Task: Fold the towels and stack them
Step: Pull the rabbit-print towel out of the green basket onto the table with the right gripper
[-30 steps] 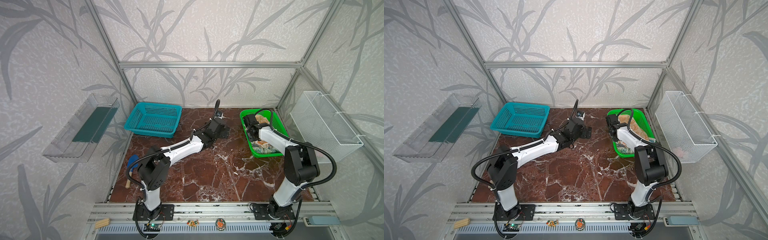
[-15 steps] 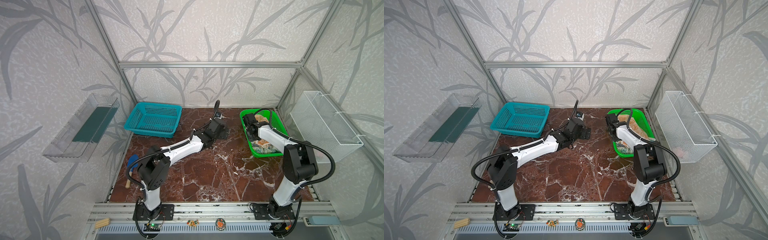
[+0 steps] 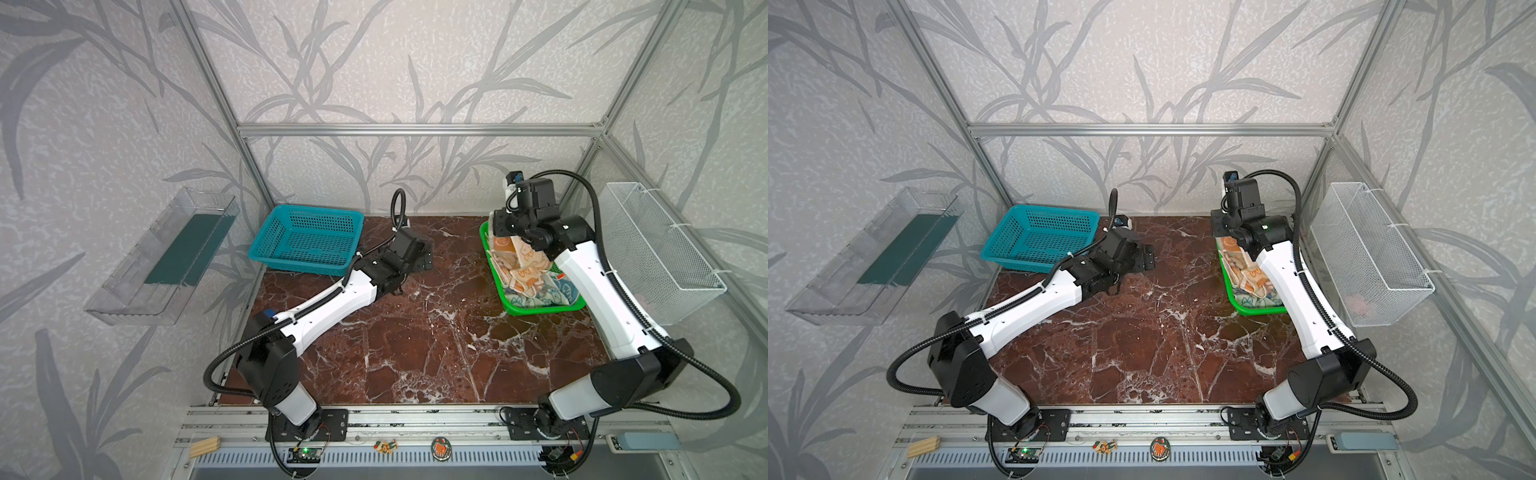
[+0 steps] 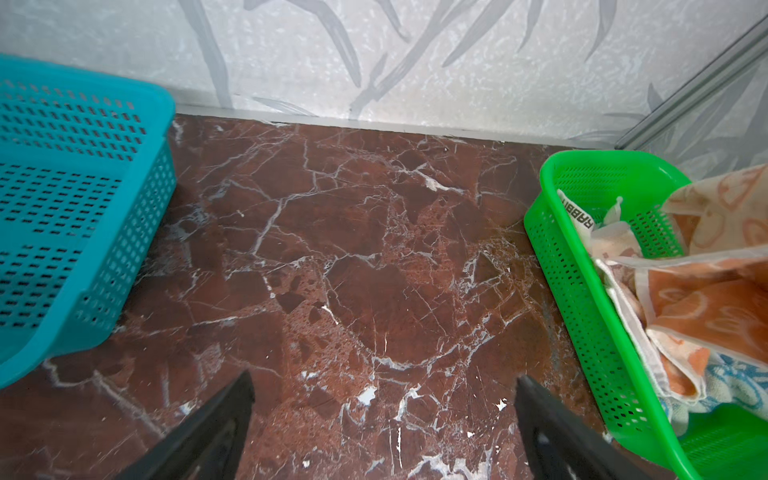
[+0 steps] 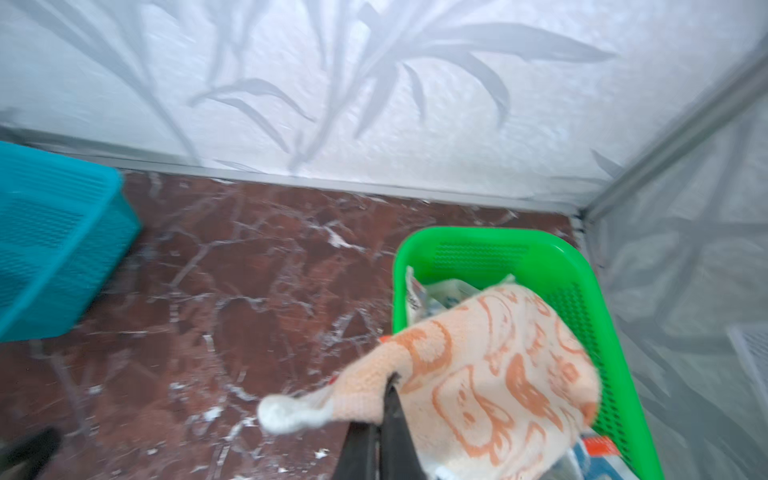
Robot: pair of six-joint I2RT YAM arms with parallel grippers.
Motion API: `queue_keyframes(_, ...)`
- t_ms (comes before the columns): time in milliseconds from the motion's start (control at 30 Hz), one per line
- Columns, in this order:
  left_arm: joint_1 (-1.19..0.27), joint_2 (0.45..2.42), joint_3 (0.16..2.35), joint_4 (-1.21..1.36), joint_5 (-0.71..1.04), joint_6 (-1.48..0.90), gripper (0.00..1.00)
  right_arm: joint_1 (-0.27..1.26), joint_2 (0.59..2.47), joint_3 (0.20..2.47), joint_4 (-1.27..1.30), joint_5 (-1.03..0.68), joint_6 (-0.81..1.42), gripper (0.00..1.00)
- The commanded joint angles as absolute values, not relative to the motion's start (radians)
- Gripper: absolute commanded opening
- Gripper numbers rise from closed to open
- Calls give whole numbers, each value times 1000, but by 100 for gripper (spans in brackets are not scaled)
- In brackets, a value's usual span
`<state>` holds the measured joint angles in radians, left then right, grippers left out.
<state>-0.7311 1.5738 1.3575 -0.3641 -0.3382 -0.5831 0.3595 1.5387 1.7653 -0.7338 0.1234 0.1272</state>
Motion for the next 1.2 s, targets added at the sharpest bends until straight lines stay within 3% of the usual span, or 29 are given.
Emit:
queue_keyframes(0,-730,1504,1295,-421,-401,-688,99,444,1574,1876,-767,-74,156,0)
queue_keyframes(333,-669,1249,1091,-436,-440,-790,99,632,1732,2185,-807,-296,204,0)
queue_keyframes(633,-595,1102,1031,-533,-403,-734,99,609,1842,1907,-612,-332,345,0)
queue_keyframes(867,-546,1089,842,-387,-329,-786,99,575,1985,1671,-606,-403,344,0)
queue_keyframes(933,-534,1129,834,-364,-306,-785,99,572,2014,1649,-607,-413,337,7)
queue_keyframes(1067,-526,1219,870,-341,-248,-788,99,552,2012,1632,-604,-461,330,49)
queue_keyframes(1167,-526,1262,894,-309,-213,-807,99,503,1957,1608,-614,-448,317,71)
